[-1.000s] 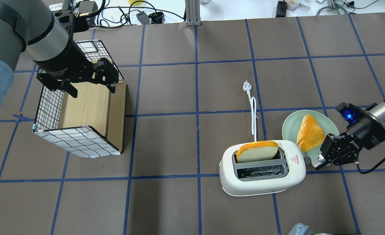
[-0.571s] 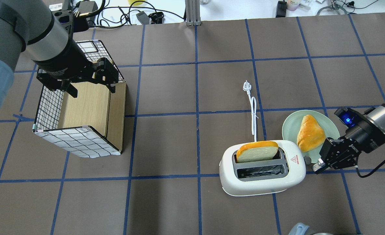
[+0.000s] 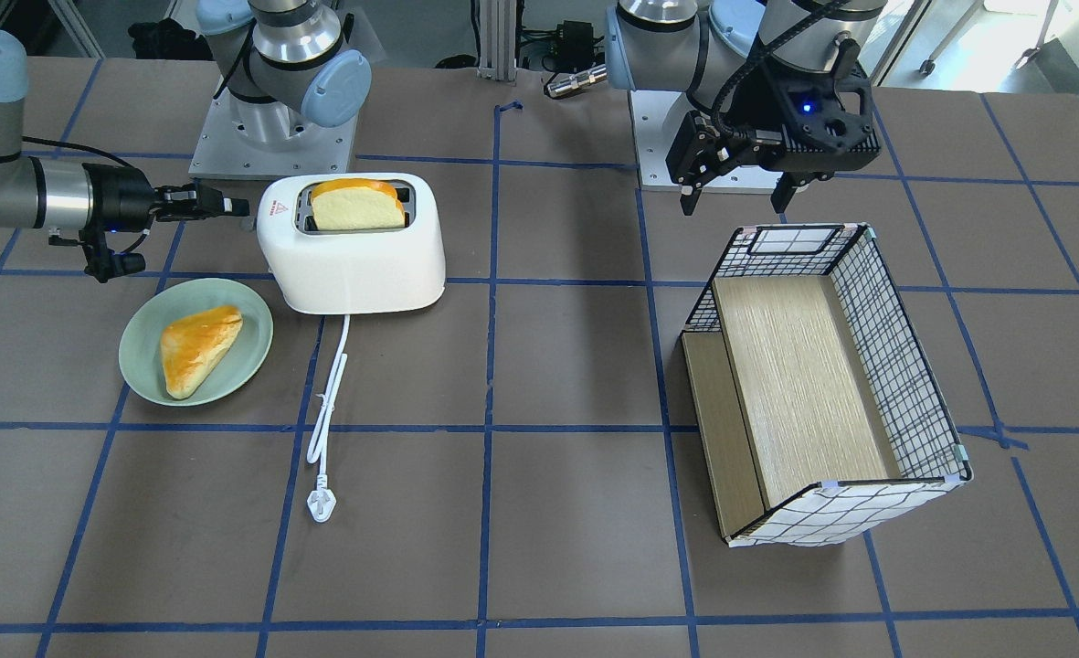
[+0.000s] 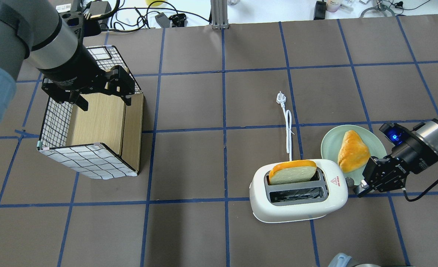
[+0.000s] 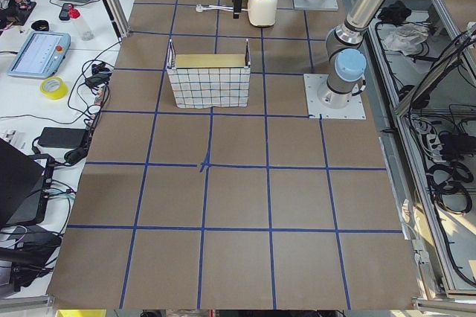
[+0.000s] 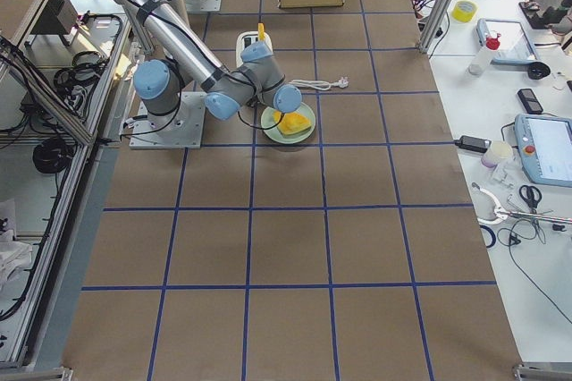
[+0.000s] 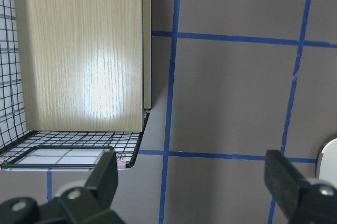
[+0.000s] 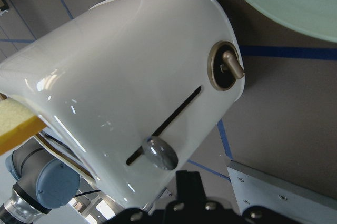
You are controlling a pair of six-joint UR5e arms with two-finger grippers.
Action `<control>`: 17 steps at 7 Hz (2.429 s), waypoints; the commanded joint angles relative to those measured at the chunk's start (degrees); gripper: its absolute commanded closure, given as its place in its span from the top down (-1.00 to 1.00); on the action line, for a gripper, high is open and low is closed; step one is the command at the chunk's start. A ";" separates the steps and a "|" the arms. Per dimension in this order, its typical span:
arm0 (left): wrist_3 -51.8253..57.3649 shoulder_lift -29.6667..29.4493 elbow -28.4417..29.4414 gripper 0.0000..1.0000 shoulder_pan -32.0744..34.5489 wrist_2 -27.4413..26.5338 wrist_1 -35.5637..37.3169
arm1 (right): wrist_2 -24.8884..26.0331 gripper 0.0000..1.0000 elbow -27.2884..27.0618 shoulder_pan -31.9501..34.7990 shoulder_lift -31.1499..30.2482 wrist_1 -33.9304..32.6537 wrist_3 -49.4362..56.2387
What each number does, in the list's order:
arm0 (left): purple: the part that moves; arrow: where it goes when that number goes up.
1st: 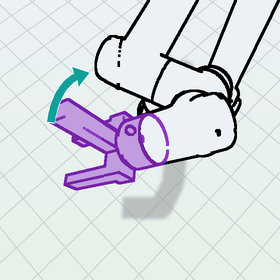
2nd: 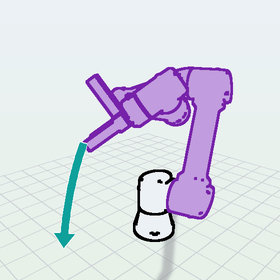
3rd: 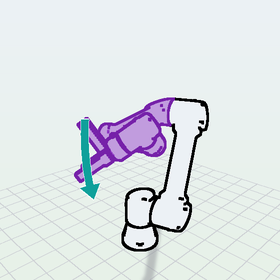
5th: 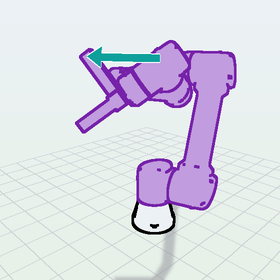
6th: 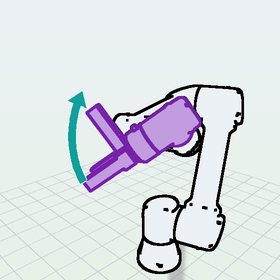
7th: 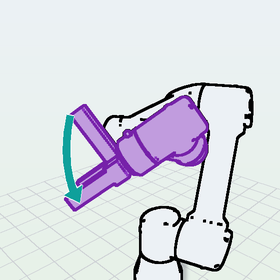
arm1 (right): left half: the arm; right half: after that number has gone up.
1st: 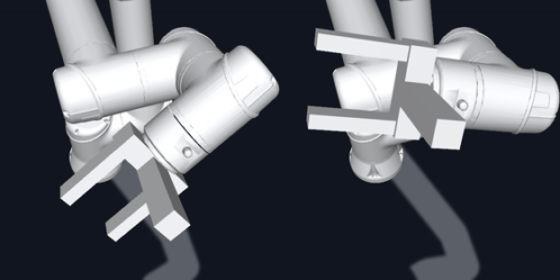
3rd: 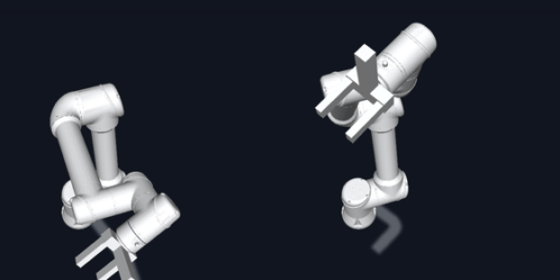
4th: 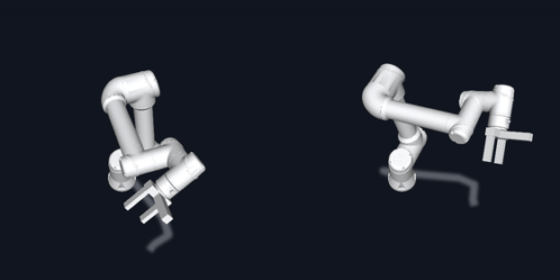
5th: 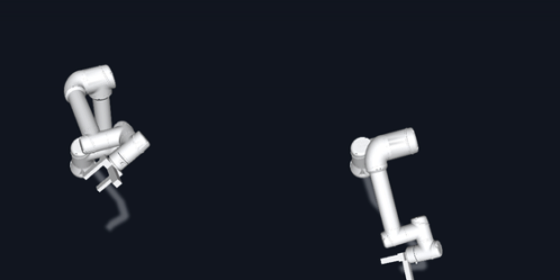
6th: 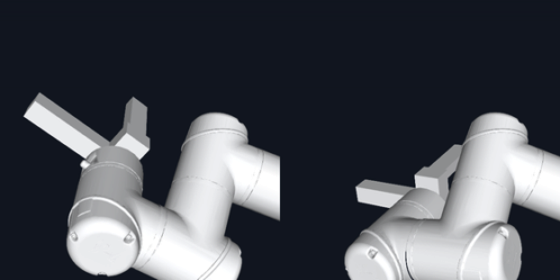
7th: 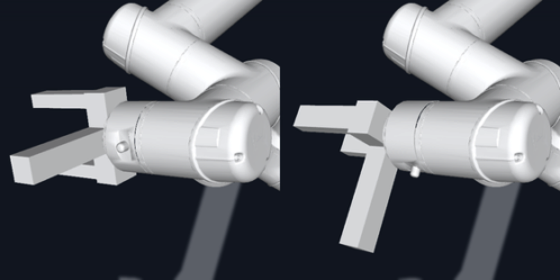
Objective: Press toaster with right arm
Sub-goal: 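Press the toaster lever down with the right gripper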
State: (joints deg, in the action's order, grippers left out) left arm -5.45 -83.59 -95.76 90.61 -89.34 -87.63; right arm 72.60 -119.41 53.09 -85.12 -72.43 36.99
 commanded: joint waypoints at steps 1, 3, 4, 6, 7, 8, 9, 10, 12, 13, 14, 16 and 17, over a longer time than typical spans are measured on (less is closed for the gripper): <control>0.00 0.00 -0.04 1.00 0.00 -0.04 0.00 | 0.09 -1.00 0.31 0.00 -0.04 0.17 -0.78; 0.00 0.00 -0.04 1.00 0.00 -0.04 0.00 | 0.00 -1.00 1.37 -0.18 -0.39 2.38 -2.79; 0.00 0.00 -0.04 1.00 0.00 -0.04 0.00 | 0.00 -1.00 1.37 -0.09 -0.39 2.64 -2.80; 0.00 0.00 -0.04 1.00 0.00 -0.04 0.00 | -1.05 -1.00 1.28 -0.18 -0.48 2.03 -2.63; 0.00 0.00 -0.04 1.00 0.00 -0.04 0.00 | -1.23 -1.00 1.28 -0.18 -0.39 1.85 -2.36; 0.00 0.00 -0.04 1.00 0.00 -0.04 0.00 | -1.40 -1.00 0.76 -0.18 0.04 1.41 -2.19; 0.00 0.00 -0.04 1.00 0.00 -0.04 0.00 | -2.19 -1.00 0.84 -0.18 0.05 1.50 -2.36; 0.00 0.00 0.04 1.00 0.00 0.05 0.00 | -2.28 -1.00 0.84 -0.18 0.05 1.50 -2.36; 0.00 0.00 -0.04 1.00 0.00 -0.04 0.00 | -3.08 -1.00 1.19 -0.18 -0.21 2.02 -2.62; 0.00 0.00 -0.04 1.00 0.00 -0.04 0.00 | -3.16 -1.00 1.19 -0.18 -0.39 2.03 -2.54; 0.00 0.00 -0.04 1.00 0.00 0.05 0.00 | -3.34 -1.00 0.59 -0.18 0.04 1.50 -2.80; 0.00 0.00 -0.04 1.00 0.00 -0.04 0.00 | -3.78 -1.00 0.32 -0.18 0.31 -0.43 -2.45; 0.00 0.00 -0.04 1.00 0.00 0.05 0.00 | -3.78 -1.00 0.32 -0.18 0.83 -0.87 -2.45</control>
State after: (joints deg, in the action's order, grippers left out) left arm -5.45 -83.58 -95.80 90.62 -89.36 -87.63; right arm 68.89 -119.03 52.94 -84.77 -72.54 34.49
